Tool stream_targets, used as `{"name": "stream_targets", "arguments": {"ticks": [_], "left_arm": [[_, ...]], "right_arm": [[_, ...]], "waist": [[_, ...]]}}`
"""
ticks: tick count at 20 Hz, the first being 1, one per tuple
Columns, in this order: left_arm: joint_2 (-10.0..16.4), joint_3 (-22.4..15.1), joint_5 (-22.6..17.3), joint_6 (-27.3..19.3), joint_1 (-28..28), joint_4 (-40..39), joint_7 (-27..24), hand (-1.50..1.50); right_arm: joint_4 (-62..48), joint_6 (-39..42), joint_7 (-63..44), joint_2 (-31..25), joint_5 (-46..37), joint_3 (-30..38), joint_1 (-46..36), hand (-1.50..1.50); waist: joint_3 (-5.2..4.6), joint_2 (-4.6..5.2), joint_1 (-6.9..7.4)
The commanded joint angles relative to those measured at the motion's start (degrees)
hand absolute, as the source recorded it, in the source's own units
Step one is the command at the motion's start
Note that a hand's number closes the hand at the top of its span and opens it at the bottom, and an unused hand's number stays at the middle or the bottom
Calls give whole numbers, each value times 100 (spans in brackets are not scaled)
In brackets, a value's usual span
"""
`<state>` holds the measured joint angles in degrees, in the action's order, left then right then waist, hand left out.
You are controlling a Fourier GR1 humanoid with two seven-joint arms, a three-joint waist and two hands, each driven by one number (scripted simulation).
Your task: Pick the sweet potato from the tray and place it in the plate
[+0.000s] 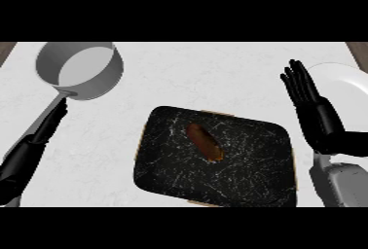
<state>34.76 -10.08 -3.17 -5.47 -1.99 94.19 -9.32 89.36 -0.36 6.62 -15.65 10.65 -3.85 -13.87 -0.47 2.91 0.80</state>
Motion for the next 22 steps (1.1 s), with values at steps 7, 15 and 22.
{"name": "stream_targets", "arguments": {"ticks": [7,15,22], "left_arm": [[-734,-107,-638,21,217,-519,693,0],[-1185,274,-1144,-210,1145,-1150,1735,0],[-1306,281,-934,-257,1146,-1440,1672,0]], "right_arm": [[417,1970,-112,-1396,-1854,-1917,-2179,150],[-2297,3011,1761,-714,-2023,-2517,-2863,-150],[-2735,3173,2313,-716,-3298,-3100,-3735,-150]], "waist": [[-180,-424,685],[53,-177,189],[46,-259,48]]}}
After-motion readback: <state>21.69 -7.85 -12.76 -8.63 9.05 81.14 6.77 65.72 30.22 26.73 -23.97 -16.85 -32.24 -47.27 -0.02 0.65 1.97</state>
